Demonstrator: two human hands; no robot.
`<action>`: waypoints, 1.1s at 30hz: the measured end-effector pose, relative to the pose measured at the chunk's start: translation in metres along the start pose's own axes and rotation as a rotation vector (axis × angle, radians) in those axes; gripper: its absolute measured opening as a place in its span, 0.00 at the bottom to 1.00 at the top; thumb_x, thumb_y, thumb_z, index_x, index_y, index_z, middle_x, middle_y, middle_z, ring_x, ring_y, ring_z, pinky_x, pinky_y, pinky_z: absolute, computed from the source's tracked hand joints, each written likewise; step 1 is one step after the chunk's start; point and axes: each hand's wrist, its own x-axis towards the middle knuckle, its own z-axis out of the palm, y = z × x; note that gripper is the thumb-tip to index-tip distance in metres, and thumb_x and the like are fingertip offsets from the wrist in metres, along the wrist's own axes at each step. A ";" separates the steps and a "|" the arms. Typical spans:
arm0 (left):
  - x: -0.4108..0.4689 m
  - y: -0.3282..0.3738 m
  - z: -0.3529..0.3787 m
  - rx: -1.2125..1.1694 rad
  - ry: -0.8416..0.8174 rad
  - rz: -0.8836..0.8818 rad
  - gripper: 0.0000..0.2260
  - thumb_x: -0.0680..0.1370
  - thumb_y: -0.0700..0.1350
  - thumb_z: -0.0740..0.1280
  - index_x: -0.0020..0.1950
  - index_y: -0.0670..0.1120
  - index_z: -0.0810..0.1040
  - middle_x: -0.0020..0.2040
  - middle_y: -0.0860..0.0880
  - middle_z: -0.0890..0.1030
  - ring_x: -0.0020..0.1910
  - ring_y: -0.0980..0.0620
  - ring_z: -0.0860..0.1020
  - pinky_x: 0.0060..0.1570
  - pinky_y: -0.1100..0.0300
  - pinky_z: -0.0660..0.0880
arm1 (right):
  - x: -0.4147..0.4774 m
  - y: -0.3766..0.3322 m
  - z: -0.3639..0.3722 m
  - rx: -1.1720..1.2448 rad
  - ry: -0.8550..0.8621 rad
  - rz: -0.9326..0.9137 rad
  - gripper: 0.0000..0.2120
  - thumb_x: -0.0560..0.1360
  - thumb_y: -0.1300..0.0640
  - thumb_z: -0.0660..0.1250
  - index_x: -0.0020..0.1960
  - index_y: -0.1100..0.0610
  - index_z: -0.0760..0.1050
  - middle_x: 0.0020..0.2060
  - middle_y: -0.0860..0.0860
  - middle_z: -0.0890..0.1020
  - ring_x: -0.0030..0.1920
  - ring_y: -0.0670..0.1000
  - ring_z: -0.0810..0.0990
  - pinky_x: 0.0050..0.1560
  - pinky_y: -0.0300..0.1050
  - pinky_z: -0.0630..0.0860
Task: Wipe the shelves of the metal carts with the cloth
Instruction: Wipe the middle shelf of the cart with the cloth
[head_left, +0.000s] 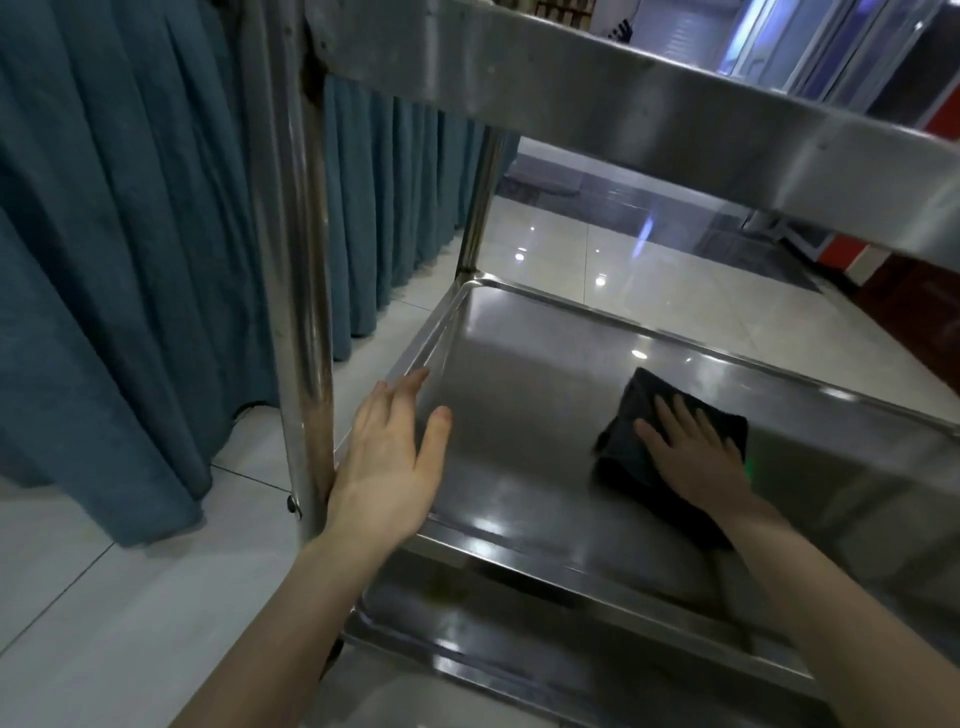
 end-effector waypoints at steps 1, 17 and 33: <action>0.001 0.001 0.000 -0.018 0.017 -0.006 0.24 0.79 0.60 0.49 0.75 0.59 0.58 0.74 0.53 0.66 0.75 0.54 0.59 0.71 0.48 0.63 | 0.007 -0.008 0.000 0.045 0.007 0.027 0.29 0.81 0.36 0.44 0.80 0.44 0.47 0.80 0.46 0.46 0.79 0.53 0.46 0.76 0.60 0.47; 0.000 0.002 -0.006 -0.033 0.034 0.072 0.20 0.82 0.56 0.53 0.74 0.55 0.62 0.70 0.53 0.68 0.72 0.55 0.63 0.71 0.52 0.62 | -0.033 -0.149 0.016 0.045 -0.024 -0.900 0.23 0.78 0.30 0.41 0.71 0.25 0.38 0.76 0.32 0.42 0.76 0.38 0.38 0.74 0.45 0.36; 0.002 0.003 0.000 0.426 -0.100 0.107 0.29 0.77 0.66 0.53 0.73 0.52 0.67 0.71 0.42 0.70 0.73 0.41 0.63 0.71 0.44 0.62 | -0.082 0.148 -0.013 0.022 -0.043 0.291 0.29 0.82 0.38 0.46 0.80 0.44 0.45 0.79 0.44 0.45 0.79 0.51 0.45 0.76 0.58 0.47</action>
